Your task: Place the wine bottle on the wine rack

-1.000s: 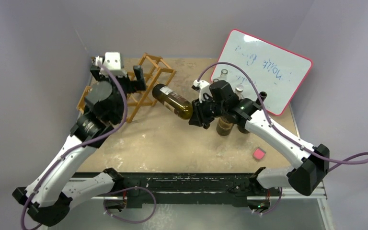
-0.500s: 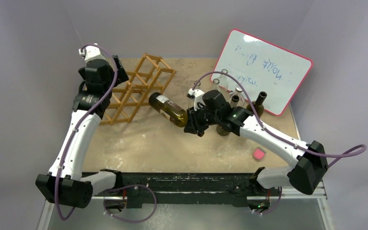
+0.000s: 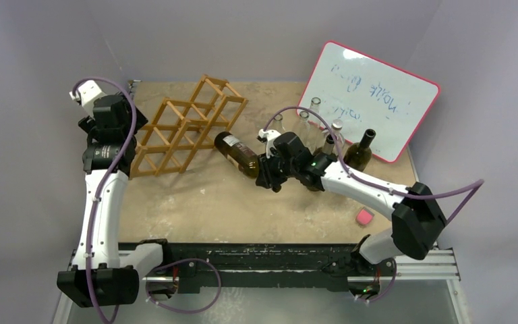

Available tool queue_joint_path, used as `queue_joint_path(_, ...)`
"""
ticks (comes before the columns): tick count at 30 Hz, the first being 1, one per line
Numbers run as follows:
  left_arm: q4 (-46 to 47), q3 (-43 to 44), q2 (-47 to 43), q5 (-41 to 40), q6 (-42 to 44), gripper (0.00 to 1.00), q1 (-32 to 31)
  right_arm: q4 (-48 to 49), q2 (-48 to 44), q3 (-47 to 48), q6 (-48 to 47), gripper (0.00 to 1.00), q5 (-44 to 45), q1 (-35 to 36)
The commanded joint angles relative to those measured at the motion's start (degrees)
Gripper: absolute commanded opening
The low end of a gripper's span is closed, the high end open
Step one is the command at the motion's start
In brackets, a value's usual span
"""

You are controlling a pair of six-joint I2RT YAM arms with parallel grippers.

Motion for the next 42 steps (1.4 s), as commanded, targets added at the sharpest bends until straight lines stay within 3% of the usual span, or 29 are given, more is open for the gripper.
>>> queue_joint_path(1, -2.0, -3.6, -0.3, -2.3, -0.5, 0.77, 1.3, 13.6, -0.7, 2.0, -1.7, 0.0, 0.5, 0.6)
queue_joint_path(7, -3.1, -4.6, 1.0, -1.3, -0.4, 0.71, 1.9, 15.6, 2.4, 3.3, -2.3, 0.0, -0.3, 0.7)
queue_joint_path(16, -1.6, -6.4, 2.0, -0.6, -0.9, 0.44, 2.4, 17.1, 5.1, 4.3, -2.3, 0.0, -0.2, 0.8)
queue_joint_path(23, -0.9, -7.3, 2.6, 3.6, -2.5, 0.29, 2.4, 18.5, 6.2, 5.0, -1.7, 0.0, 1.5, 0.8)
queue_joint_path(33, -0.9, -7.5, 2.9, 10.5, -3.4, 0.19, 2.4, 21.4, 8.1, 6.0, 0.1, 0.0, 5.6, 0.9)
queue_joint_path(42, -2.3, -6.3, 3.5, 17.1, -2.3, 0.18, 2.4, 27.4, 11.1, 7.9, 0.1, 0.0, 4.7, 1.7)
